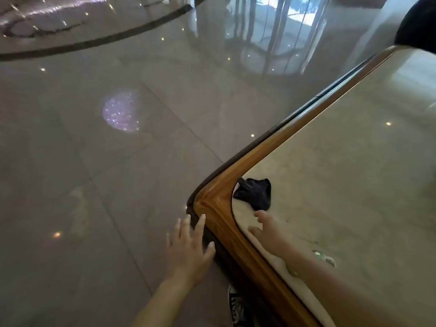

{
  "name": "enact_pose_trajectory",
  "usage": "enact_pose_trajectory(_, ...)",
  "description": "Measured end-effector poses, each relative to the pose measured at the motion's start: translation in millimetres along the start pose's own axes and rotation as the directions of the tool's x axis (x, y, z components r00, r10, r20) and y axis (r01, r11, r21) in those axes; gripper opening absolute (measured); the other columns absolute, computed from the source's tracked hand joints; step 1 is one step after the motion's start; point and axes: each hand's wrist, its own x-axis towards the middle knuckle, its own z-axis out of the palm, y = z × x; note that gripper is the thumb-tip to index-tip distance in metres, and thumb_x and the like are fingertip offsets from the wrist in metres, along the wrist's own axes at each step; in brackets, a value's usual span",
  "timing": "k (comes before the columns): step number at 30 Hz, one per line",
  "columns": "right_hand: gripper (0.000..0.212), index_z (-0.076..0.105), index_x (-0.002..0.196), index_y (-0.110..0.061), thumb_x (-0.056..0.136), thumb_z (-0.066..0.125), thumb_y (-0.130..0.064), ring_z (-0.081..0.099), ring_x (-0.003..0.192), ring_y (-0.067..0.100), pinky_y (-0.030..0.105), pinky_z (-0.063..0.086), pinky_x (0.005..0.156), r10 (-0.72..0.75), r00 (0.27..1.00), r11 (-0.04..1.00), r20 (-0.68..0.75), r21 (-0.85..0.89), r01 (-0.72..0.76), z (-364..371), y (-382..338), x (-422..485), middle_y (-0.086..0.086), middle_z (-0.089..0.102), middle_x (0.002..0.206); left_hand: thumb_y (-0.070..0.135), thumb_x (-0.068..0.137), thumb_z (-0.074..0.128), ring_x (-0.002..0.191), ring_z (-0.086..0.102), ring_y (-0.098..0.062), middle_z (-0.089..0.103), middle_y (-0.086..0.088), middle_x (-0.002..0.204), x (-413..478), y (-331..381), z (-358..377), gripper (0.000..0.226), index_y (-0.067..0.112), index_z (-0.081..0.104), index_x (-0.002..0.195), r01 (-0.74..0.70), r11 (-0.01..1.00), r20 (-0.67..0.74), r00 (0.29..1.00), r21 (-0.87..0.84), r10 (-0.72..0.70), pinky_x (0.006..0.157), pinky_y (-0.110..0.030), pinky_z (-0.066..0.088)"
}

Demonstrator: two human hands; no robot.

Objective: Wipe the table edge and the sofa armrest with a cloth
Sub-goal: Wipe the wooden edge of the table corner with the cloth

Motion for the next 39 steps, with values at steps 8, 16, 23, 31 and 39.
enact_pose_trajectory(8, 0.061, 0.038, 0.145, -0.016, 0.092, 0.065, -0.027, 0.045, 0.130, 0.030, 0.041, 0.041, 0.106, 0.053, 0.996, 0.998, -0.073, 0.038, -0.050, 14, 33, 116, 0.008, 0.037, 0.147, 0.071, 0.088, 0.024, 0.151, -0.004, -0.031, 0.005, -0.008, 0.166, 109, 13, 89, 0.076, 0.041, -0.003, 0.151, 0.012, 1.000, 0.059, 0.998, 0.010, -0.013, 0.118, -0.058, 0.015)
enact_pose_trajectory(16, 0.075, 0.013, 0.152, -0.044, 0.093, 0.058, -0.045, -0.006, 0.149, 0.030, 0.045, 0.010, 0.119, -0.105, 0.989, 0.969, -0.101, -0.233, 0.079, 32, 54, 178, -0.003, -0.001, 0.165, 0.077, 0.083, 0.043, 0.149, -0.017, -0.034, -0.021, -0.007, 0.163, 162, 13, 158, 0.100, 0.039, -0.021, 0.148, 0.061, 0.997, 0.183, 0.982, -0.037, -0.054, 0.117, -0.060, 0.019)
enact_pose_trajectory(23, 0.055, 0.035, 0.144, -0.046, 0.094, 0.057, -0.041, 0.021, 0.135, 0.043, 0.050, 0.032, 0.108, -0.141, 0.989, 0.916, -0.055, -0.387, 0.109, 42, 57, 203, 0.005, 0.023, 0.160, 0.073, 0.084, 0.047, 0.146, -0.027, -0.034, -0.030, -0.005, 0.160, 165, 17, 165, 0.101, 0.037, -0.022, 0.148, 0.072, 0.993, 0.189, 0.980, -0.089, -0.054, 0.118, -0.053, 0.023)
enact_pose_trajectory(31, 0.031, 0.061, 0.123, -0.028, 0.092, 0.061, -0.023, 0.052, 0.106, 0.035, 0.036, 0.039, 0.088, -0.223, 0.964, 0.955, -0.144, -0.231, 0.186, 25, 29, 199, 0.005, 0.056, 0.123, 0.071, 0.089, 0.039, 0.150, -0.013, -0.029, -0.011, -0.006, 0.165, 168, 6, 140, 0.087, 0.035, -0.008, 0.153, 0.059, 0.996, 0.217, 0.975, -0.063, -0.044, 0.120, -0.055, 0.014)
enact_pose_trajectory(39, 0.039, 0.057, 0.124, -0.032, 0.086, 0.068, -0.031, 0.053, 0.105, 0.032, 0.040, 0.043, 0.088, -0.371, 0.917, 0.927, -0.148, -0.124, 0.355, -5, -51, 156, 0.001, 0.057, 0.125, 0.076, 0.083, 0.013, 0.150, -0.008, -0.029, -0.001, -0.008, 0.166, 125, -25, 68, 0.083, 0.036, -0.008, 0.153, 0.179, 0.983, 0.031, 0.984, -0.044, -0.178, 0.118, -0.057, 0.012)
